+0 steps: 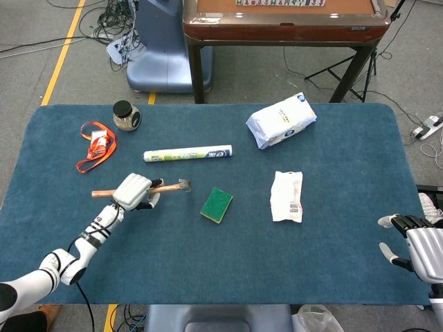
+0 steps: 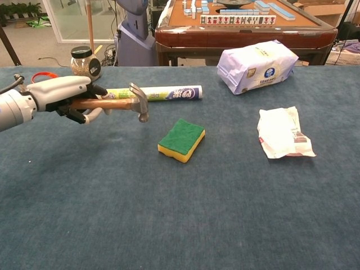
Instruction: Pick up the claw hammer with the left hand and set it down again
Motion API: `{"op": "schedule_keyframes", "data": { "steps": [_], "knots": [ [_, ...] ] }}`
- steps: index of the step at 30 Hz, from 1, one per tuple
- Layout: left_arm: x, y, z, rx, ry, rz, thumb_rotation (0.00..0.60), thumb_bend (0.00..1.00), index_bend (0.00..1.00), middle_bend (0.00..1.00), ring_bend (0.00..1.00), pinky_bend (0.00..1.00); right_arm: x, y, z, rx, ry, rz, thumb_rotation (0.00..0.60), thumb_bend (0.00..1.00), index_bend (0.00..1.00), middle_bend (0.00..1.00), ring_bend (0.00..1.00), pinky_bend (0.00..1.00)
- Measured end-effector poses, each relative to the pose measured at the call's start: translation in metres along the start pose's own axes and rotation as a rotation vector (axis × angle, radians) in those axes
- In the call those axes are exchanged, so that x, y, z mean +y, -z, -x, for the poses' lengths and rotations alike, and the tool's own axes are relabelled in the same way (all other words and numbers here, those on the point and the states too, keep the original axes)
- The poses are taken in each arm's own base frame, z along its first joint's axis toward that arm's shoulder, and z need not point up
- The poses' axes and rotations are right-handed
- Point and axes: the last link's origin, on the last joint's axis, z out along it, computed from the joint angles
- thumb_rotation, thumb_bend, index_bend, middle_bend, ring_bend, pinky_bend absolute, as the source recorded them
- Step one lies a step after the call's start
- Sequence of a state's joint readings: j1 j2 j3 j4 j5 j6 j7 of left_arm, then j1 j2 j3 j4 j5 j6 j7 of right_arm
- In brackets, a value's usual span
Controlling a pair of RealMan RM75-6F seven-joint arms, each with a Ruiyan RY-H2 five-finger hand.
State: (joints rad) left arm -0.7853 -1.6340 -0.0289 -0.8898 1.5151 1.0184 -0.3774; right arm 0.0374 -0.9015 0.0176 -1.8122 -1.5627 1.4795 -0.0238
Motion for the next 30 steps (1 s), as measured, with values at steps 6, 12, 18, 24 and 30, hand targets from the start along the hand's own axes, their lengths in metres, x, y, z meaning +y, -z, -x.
{"op": "schedule_keyframes", "data": {
  "steps": [6, 12, 18, 24, 30],
  "knots": [
    [-0.003, 0.004, 0.001, -0.056, 0.006, -0.069, 0.600, 0.37, 0.03, 0.07, 0.04, 0.24, 0.000, 0.000, 0.000, 0.003, -0.001, -0.002, 0.600, 0.28, 0.39, 0.43, 0.36, 0.43],
    [0.003, 0.015, -0.009, -0.048, 0.017, -0.108, 0.600, 0.32, 0.00, 0.00, 0.00, 0.16, 0.002, 0.001, 0.000, 0.002, -0.003, 0.005, 0.600, 0.28, 0.39, 0.43, 0.36, 0.43],
    [0.003, 0.044, -0.023, -0.004, 0.023, -0.195, 0.600, 0.32, 0.00, 0.00, 0.00, 0.16, 0.006, -0.001, 0.001, -0.004, -0.005, 0.008, 0.600, 0.28, 0.39, 0.43, 0.36, 0.43],
    [0.002, 0.092, -0.040, 0.086, 0.034, -0.338, 0.600, 0.32, 0.04, 0.00, 0.00, 0.16, 0.007, -0.006, 0.006, -0.033, -0.010, -0.022, 0.600, 0.28, 0.39, 0.43, 0.36, 0.43],
    [-0.002, 0.159, -0.046, 0.147, 0.002, -0.509, 0.600, 0.32, 0.04, 0.00, 0.00, 0.16, 0.002, -0.011, 0.011, -0.038, -0.029, -0.067, 0.600, 0.28, 0.39, 0.43, 0.36, 0.43]
  ]
}}
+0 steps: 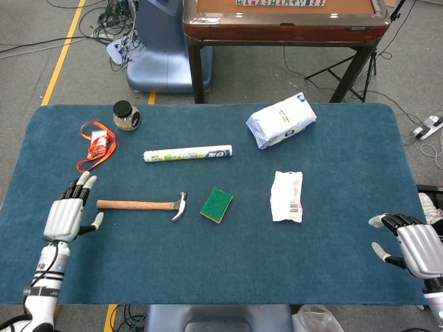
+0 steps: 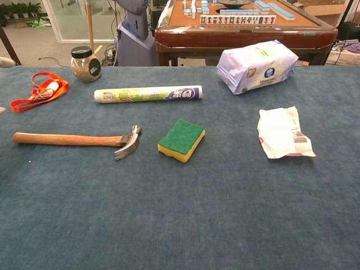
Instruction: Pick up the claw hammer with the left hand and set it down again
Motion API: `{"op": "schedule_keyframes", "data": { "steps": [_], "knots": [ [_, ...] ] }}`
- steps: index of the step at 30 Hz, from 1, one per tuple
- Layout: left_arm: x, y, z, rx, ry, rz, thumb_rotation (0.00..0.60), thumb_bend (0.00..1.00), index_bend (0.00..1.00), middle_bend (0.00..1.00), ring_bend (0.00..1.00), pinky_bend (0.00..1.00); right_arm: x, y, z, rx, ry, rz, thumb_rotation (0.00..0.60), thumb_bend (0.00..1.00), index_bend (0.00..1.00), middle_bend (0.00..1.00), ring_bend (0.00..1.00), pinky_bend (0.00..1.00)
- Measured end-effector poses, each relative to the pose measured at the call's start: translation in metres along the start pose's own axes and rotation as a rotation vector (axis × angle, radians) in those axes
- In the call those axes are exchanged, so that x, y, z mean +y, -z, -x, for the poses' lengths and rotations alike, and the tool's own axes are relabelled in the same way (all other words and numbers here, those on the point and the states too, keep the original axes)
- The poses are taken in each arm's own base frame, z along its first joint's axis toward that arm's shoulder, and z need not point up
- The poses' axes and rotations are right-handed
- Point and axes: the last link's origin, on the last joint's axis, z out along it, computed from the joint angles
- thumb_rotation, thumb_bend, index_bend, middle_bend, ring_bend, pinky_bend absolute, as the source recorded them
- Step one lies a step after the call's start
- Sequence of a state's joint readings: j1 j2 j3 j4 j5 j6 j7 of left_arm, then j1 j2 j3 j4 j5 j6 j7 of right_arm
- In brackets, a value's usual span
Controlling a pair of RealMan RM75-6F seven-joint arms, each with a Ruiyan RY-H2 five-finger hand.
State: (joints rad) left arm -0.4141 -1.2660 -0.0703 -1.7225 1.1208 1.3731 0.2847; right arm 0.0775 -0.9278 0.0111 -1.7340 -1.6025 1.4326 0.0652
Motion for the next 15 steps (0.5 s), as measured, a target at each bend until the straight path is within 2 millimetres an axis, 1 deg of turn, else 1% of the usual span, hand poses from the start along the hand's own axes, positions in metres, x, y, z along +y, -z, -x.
{"op": "schedule_keyframes", "data": {
  "steps": [2, 4, 8, 11, 15],
  "knots": [
    [-0.010, 0.021, -0.004, 0.007, -0.006, -0.045, 0.600, 0.32, 0.05, 0.00, 0.00, 0.16, -0.001, 0.000, 0.002, -0.001, -0.001, -0.011, 0.600, 0.28, 0.39, 0.43, 0.36, 0.43],
    [-0.016, 0.037, -0.007, 0.014, -0.014, -0.071, 0.600, 0.32, 0.07, 0.00, 0.00, 0.16, -0.003, 0.000, 0.003, 0.001, -0.005, -0.029, 0.600, 0.28, 0.39, 0.43, 0.36, 0.43],
    [-0.020, 0.070, -0.013, 0.029, -0.038, -0.094, 0.600, 0.32, 0.07, 0.00, 0.00, 0.16, -0.008, 0.000, 0.004, 0.022, -0.012, -0.066, 0.600, 0.28, 0.39, 0.43, 0.36, 0.43],
    [-0.018, 0.088, -0.016, 0.042, -0.047, -0.095, 0.600, 0.32, 0.07, 0.00, 0.00, 0.16, -0.011, -0.001, 0.003, 0.043, -0.015, -0.081, 0.600, 0.28, 0.39, 0.43, 0.36, 0.43],
    [-0.014, 0.103, -0.018, 0.072, -0.052, -0.091, 0.600, 0.31, 0.07, 0.00, 0.00, 0.16, -0.013, -0.001, 0.001, 0.060, -0.016, -0.087, 0.600, 0.28, 0.39, 0.43, 0.36, 0.43]
  ]
}}
